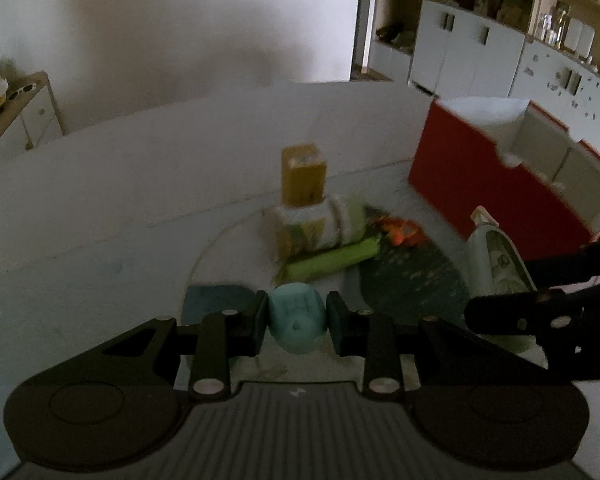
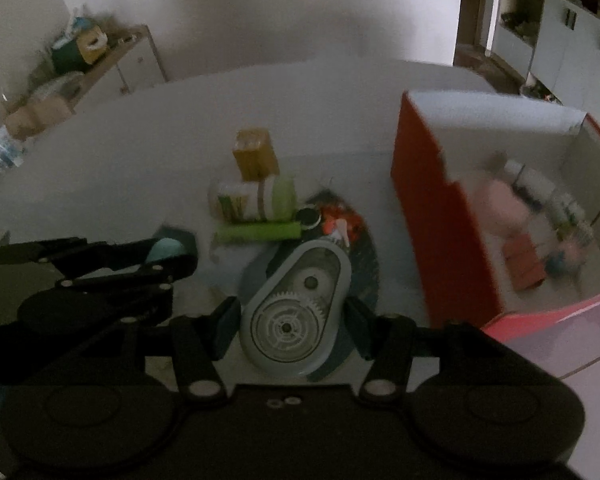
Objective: Organize rigid objects
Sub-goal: 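Carry the teal soap and tape dispenser over the shoebox and lower them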
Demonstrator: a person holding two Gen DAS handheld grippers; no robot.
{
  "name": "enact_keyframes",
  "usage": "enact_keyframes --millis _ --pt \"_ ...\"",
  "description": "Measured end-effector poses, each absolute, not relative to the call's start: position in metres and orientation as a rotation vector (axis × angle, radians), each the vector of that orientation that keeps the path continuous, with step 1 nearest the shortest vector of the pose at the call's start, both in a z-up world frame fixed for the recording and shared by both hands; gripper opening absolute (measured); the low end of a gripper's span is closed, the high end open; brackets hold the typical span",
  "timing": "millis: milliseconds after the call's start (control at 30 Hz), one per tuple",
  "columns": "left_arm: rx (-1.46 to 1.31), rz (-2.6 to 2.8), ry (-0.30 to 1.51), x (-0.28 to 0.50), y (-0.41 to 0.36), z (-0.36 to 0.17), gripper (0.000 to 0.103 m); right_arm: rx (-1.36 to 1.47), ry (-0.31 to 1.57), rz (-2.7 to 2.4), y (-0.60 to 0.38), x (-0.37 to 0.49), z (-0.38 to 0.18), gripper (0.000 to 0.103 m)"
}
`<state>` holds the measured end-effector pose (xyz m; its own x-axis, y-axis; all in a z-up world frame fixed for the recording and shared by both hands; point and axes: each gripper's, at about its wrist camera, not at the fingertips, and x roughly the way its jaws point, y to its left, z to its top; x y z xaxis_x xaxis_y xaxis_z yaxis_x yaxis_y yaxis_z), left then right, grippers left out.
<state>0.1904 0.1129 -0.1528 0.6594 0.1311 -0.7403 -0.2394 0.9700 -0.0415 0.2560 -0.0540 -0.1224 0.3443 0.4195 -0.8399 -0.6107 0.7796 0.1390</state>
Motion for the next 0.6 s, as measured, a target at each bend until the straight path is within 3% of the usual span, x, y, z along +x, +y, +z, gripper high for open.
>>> enact_keyframes --millis 600 --pt "-0.107 0.144 0.801 0.239 0.024 -0.086 0.031 -0.162 0.934 0.710 -0.150 0.317 -0.069 0.056"
